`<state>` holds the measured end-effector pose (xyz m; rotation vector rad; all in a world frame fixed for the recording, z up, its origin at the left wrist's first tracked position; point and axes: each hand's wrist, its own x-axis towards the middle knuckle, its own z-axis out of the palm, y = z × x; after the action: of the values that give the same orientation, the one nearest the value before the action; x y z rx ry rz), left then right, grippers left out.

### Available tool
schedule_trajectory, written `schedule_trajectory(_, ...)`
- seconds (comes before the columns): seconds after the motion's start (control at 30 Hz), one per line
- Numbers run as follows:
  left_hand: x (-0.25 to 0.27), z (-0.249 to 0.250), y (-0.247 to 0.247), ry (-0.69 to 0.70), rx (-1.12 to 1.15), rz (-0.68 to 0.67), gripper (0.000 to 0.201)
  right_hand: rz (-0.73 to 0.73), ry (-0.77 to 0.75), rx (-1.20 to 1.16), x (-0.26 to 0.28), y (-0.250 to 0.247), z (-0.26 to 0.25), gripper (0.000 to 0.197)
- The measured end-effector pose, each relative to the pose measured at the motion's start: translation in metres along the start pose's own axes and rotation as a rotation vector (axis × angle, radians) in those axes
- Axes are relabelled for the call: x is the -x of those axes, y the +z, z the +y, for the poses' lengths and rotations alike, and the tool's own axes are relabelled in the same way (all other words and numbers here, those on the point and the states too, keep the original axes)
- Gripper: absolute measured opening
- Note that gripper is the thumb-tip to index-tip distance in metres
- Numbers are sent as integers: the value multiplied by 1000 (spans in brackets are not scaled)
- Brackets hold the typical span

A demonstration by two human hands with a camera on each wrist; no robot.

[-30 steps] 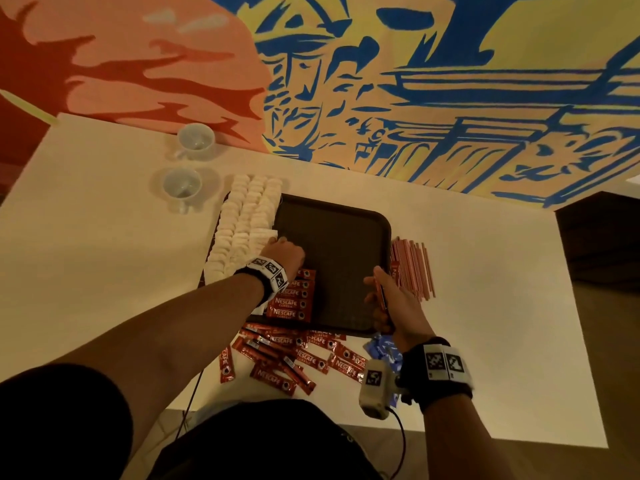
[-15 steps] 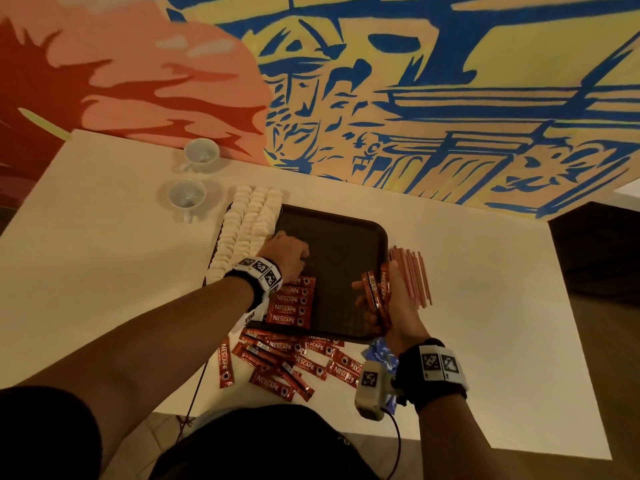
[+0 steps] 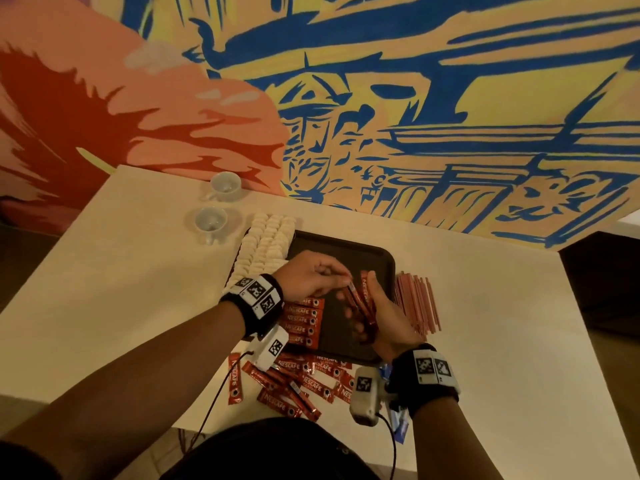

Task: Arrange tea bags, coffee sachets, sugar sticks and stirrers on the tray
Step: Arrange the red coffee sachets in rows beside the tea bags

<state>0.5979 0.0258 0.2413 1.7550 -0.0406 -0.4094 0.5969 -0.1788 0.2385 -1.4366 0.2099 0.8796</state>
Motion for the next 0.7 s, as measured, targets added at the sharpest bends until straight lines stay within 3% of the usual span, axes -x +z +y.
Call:
schedule_trajectory(0.13, 14, 8, -15, -21, 156, 56, 17, 33, -24, -36, -4, -5, -2, 80)
schedule_trajectory(0.37, 26, 8, -24, -20, 88, 66, 15, 14, -163, -101, -8, -6, -9, 22)
schedule_trajectory(0.5, 27, 5, -27, -48, 50, 119, 28, 98, -206, -9, -13, -5, -8, 22)
schedule_trajectory(0.63, 26, -8, -32, -45, -234, 316, 22, 185, -232, 146, -17, -5, -11, 27)
schedule_trajectory(0.7, 27, -10, -28, 26, -437, 287, 31, 191, -235, 190, -19, -4, -12, 24)
